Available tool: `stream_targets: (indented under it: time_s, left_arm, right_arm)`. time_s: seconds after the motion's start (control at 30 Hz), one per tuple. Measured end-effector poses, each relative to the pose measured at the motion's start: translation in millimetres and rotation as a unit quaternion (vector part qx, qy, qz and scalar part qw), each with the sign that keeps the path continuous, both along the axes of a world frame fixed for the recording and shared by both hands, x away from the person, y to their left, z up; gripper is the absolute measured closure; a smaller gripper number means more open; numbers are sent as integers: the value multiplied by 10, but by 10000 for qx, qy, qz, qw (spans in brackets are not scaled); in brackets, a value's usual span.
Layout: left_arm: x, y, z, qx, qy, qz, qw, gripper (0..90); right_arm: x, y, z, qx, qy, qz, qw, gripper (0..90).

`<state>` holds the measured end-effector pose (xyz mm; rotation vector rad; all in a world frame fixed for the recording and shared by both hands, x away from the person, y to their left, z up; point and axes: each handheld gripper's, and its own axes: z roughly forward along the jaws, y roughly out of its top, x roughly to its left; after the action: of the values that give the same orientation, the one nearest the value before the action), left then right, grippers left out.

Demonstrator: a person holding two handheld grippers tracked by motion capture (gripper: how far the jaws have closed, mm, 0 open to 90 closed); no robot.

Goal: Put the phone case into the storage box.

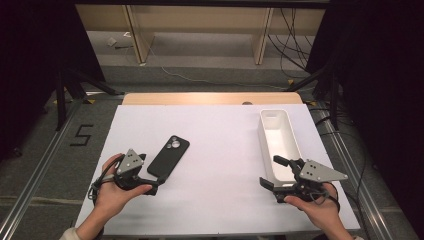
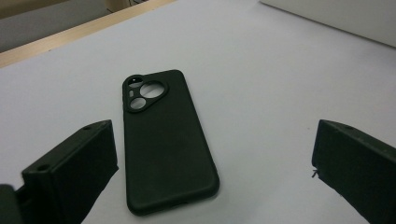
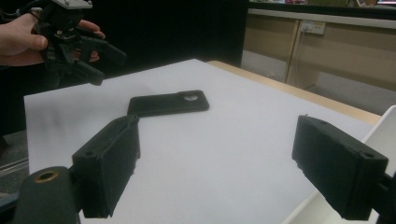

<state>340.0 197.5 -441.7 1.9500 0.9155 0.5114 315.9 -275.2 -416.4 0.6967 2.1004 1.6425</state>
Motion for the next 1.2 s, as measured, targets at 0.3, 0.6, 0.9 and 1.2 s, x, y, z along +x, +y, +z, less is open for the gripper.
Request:
stream_targets:
  time_s: [0.3,0.6,0.9,1.2]
  left_arm:
    - [-6,-24,7,44,-18,3,10000,54]
    - [13,-96,3,226,-115,77,9996,462]
    - [130,-267,-106,536,308,-221,9978,899]
    - [283,-401,-258,799,796,-333,9931,900]
  right_arm:
    - [-11,8,9,13,-26,-25,10000,167]
    - [-5,7,7,66,-6,-38,10000,170]
    - [2,11,5,73,-18,-63,10000,173]
    - [5,9,2,73,0,-89,9999,176]
